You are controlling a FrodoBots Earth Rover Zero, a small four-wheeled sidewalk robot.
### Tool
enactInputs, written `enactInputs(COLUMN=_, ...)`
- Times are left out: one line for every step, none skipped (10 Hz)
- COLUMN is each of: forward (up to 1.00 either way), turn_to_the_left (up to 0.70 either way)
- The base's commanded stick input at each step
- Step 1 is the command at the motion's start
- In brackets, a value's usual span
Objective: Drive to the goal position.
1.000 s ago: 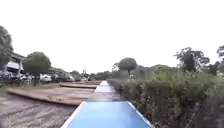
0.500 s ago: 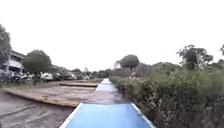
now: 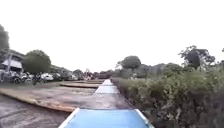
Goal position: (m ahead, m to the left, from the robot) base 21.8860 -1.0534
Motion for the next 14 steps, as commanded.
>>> enactInputs(forward=0.5, turn_to_the_left=0.0)
enactInputs(forward=0.5, turn_to_the_left=0.0)
enactInputs(forward=0.5, turn_to_the_left=0.0)
enactInputs(forward=0.5, turn_to_the_left=0.0)
enactInputs(forward=0.5, turn_to_the_left=0.0)
enactInputs(forward=0.5, turn_to_the_left=0.0)
enactInputs(forward=0.5, turn_to_the_left=0.0)
enactInputs(forward=0.5, turn_to_the_left=0.0)
enactInputs(forward=0.5, turn_to_the_left=0.0)
enactInputs(forward=0.5, turn_to_the_left=0.0)
enactInputs(forward=0.5, turn_to_the_left=0.0)
enactInputs(forward=0.5, turn_to_the_left=0.0)
enactInputs(forward=0.5, turn_to_the_left=0.0)
enactInputs(forward=0.5, turn_to_the_left=0.0)
